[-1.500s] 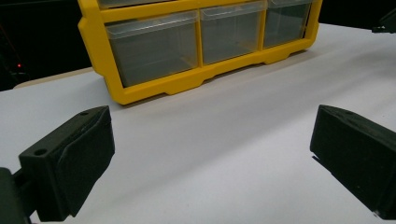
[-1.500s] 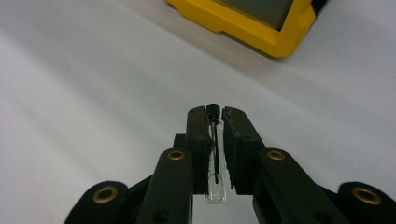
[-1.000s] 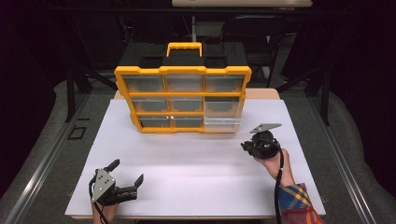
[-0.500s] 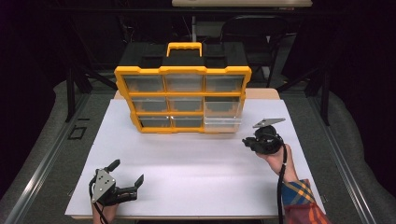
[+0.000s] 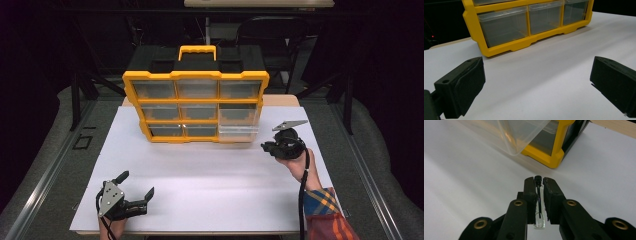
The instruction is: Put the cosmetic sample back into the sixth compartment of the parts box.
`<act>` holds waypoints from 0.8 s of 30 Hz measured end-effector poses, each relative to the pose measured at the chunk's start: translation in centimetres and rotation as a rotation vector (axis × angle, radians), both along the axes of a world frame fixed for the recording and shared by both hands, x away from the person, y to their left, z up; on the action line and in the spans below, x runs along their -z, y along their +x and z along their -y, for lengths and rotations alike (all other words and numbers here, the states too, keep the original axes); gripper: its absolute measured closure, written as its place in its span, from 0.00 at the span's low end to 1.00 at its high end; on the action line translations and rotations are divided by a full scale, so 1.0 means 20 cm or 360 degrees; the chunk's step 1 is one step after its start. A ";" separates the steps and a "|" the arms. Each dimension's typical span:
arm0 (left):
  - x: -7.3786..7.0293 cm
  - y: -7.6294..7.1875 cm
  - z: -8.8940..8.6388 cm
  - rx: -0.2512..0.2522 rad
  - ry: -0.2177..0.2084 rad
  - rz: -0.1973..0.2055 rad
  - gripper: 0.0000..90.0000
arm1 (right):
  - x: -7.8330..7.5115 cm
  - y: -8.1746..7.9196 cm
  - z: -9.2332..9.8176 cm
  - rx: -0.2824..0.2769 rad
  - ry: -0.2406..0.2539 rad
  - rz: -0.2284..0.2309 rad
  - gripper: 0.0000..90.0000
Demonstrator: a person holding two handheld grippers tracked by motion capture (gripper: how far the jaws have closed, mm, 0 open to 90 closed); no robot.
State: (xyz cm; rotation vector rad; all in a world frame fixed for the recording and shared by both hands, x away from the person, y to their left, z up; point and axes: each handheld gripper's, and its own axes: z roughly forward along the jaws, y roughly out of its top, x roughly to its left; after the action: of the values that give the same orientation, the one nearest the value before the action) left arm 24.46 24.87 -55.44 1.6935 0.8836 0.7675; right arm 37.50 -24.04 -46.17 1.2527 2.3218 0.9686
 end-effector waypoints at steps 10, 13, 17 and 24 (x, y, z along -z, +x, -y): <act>0.00 0.00 0.00 -0.0003 -0.0002 0.0010 0.00 | -0.05 0.02 0.01 0.0003 -0.0038 0.0024 0.90; 0.00 0.00 0.00 -0.0004 -0.0003 0.0007 0.00 | -0.07 0.03 0.02 0.0005 -0.0050 0.0031 0.90; 0.00 0.00 0.00 0.0004 -0.0002 0.0009 0.00 | -0.10 0.03 0.02 0.0009 -0.0045 0.0034 0.90; 0.00 0.00 0.00 0.0005 -0.0004 0.0007 0.00 | -0.14 0.04 0.03 0.0009 -0.0055 0.0052 0.90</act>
State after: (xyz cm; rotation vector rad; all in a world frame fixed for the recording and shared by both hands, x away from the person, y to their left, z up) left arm 24.46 24.82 -55.42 1.6900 0.8786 0.7673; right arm 38.38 -24.55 -43.32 1.2201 2.2994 0.9360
